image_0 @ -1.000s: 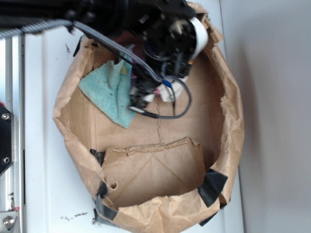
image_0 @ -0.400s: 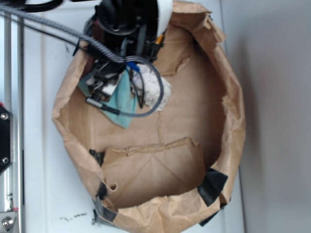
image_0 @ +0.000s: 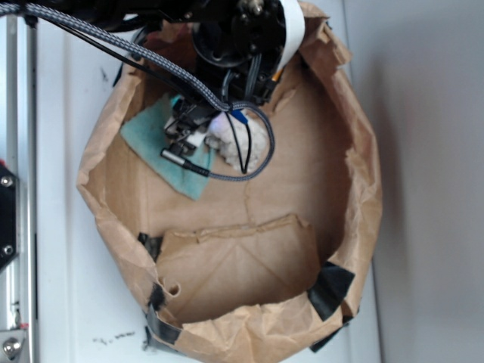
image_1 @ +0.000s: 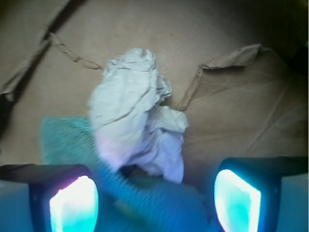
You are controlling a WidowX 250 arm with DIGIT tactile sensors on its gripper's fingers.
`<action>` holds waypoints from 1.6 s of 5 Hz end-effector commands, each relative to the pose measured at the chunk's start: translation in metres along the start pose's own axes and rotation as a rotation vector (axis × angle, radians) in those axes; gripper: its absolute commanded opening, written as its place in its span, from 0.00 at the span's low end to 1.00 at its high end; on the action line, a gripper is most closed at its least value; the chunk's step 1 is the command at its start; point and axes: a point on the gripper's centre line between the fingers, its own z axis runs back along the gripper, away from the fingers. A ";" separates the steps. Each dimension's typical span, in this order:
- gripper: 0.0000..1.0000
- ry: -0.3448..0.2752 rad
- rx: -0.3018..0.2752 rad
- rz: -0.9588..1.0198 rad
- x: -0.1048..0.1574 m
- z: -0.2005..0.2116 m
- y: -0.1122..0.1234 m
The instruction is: Grab the blue cloth.
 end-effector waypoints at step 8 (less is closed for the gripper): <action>1.00 0.052 -0.070 -0.076 -0.025 0.022 -0.041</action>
